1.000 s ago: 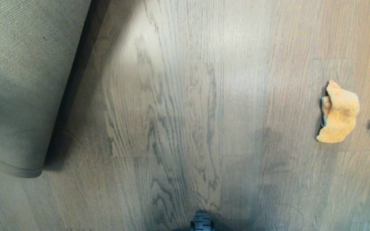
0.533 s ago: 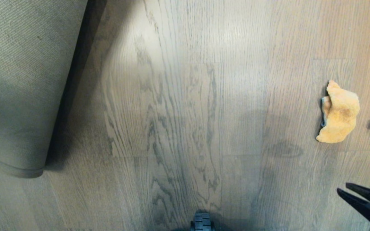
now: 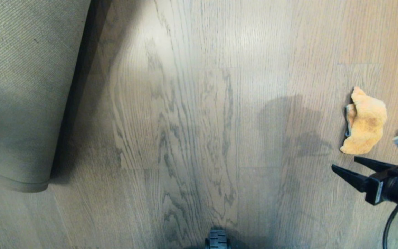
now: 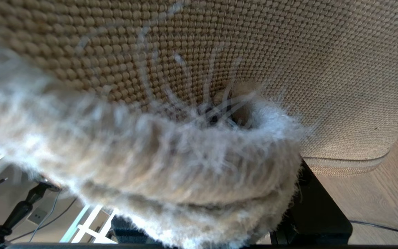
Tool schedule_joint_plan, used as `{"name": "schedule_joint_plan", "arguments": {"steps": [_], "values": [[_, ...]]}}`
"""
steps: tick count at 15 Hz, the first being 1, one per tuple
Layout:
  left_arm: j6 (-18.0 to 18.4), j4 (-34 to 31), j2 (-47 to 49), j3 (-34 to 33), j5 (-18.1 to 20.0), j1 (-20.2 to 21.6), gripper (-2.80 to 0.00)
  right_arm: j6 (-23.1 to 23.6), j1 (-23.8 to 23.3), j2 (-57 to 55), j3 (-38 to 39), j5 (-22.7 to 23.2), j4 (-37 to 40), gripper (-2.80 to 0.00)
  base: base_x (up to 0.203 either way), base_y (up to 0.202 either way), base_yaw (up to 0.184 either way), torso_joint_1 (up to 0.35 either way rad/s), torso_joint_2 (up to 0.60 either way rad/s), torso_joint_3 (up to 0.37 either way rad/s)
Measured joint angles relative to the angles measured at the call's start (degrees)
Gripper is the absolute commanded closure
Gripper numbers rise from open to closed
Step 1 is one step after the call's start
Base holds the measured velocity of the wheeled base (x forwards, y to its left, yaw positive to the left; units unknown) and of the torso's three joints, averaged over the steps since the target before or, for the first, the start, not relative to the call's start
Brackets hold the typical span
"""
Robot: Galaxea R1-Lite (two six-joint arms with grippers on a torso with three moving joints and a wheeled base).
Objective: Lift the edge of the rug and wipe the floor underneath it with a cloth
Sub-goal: Pick up the rag
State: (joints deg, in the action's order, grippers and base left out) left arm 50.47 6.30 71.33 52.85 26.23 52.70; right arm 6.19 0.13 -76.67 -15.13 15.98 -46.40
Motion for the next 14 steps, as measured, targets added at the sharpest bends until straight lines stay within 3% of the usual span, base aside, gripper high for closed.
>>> {"name": "schedule_joint_plan", "arguments": {"steps": [4, 8, 14], "values": [[0.15, -0.01, 0.33, -0.02, -0.02, 0.27, 0.0, 1.19, -5.08, -7.44, -1.44, 0.0, -9.37, -2.8, 0.0, 0.0, 0.0, 0.0, 0.0, 0.0], [0.92, -0.02, 0.66, -0.1, 0.09, 0.61, 0.0, 5.95, -11.18, -11.92, -5.31, 0.07, -10.65, -2.8, 0.0, 0.0, 0.0, 0.0, 0.0, 0.0], [1.32, 0.02, 0.72, -0.26, 0.09, 0.82, 0.0, 5.92, -12.31, -15.89, -12.26, 0.28, -10.9, -2.8, 0.0, 0.0, 0.0, 0.0, 0.0, 0.0]]}}
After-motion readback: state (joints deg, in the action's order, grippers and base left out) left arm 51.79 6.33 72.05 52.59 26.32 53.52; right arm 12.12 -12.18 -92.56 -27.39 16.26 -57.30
